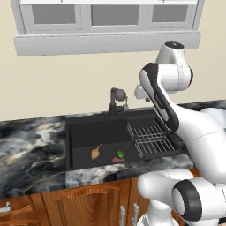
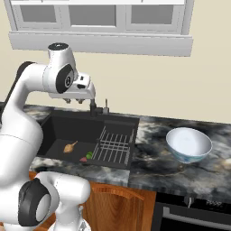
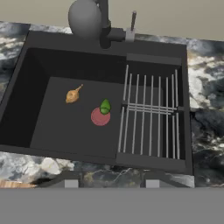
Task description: Remove the onion and avocado from the sink. Then move the bowl and cup from the counter to the sink for washing.
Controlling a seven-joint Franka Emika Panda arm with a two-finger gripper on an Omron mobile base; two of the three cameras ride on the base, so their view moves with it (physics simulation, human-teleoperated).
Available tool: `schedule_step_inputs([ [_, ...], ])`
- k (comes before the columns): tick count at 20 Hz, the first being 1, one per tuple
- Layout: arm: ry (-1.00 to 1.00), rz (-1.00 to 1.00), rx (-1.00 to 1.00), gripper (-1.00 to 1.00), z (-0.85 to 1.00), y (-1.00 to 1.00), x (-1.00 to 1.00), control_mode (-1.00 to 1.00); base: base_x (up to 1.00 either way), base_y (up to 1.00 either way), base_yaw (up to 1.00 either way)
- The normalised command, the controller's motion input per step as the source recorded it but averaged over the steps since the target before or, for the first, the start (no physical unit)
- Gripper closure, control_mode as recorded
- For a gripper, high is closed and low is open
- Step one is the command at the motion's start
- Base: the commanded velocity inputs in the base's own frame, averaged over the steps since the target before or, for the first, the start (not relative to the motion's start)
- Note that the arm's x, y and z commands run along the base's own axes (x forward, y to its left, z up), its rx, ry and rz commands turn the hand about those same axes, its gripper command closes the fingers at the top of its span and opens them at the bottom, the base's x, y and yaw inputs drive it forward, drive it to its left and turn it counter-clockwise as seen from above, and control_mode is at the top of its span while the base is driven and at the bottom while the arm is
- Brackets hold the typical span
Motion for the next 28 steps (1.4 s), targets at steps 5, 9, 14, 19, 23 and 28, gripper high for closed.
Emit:
schedule_step_inputs([
  [5,-0.02,0.00,0.00,-1.00,0.00,0.06,-0.02,-1.00,0.00,0.00,0.00],
  [9,0.00,0.00,0.00,-1.00,0.00,0.26,-0.02,-1.00,0.00,0.00,0.00],
  [14,0.00,-0.02,0.00,-1.00,0.00,0.31,0.00,-1.00,0.00,0.00,0.00],
  [19,0.00,-0.04,0.00,-1.00,-0.02,0.31,0.00,-1.00,0.00,0.00,0.00],
  [23,0.03,-0.05,0.02,-1.00,-0.06,0.29,-0.02,-1.00,0.00,0.00,0.00],
  [28,0.04,-0.04,0.04,-1.00,-0.11,0.24,-0.04,-1.00,0.00,0.00,0.00],
])
